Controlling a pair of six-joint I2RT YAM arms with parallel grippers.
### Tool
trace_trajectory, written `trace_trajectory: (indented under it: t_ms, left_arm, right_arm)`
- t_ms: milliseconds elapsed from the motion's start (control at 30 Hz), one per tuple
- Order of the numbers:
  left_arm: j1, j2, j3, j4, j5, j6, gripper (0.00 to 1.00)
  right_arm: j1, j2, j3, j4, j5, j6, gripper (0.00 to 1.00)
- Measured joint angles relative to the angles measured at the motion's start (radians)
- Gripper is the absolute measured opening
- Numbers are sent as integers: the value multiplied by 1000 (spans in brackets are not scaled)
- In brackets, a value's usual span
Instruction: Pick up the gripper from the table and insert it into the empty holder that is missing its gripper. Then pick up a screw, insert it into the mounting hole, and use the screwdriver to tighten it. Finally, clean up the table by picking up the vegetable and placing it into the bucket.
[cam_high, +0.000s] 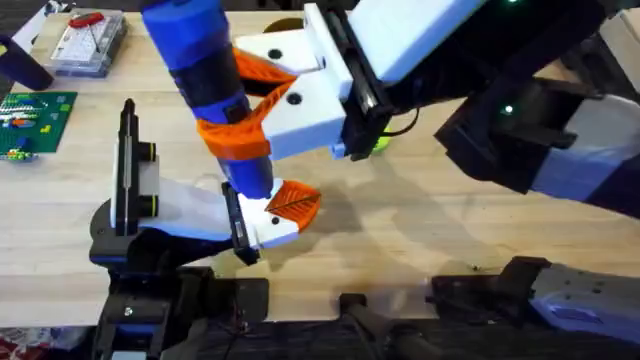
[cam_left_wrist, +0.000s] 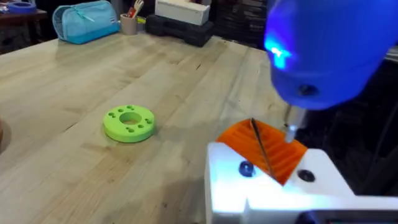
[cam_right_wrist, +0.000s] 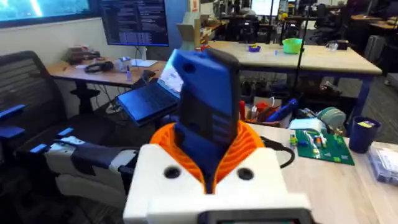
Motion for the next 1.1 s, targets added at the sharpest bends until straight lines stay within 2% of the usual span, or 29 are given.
trace_trajectory:
  t_ms: [1100]
  left_arm:
    - [0, 0, 0, 0, 0, 0, 3]
  right_arm:
    - [-6, 0, -22, -3, -2, -50, 26]
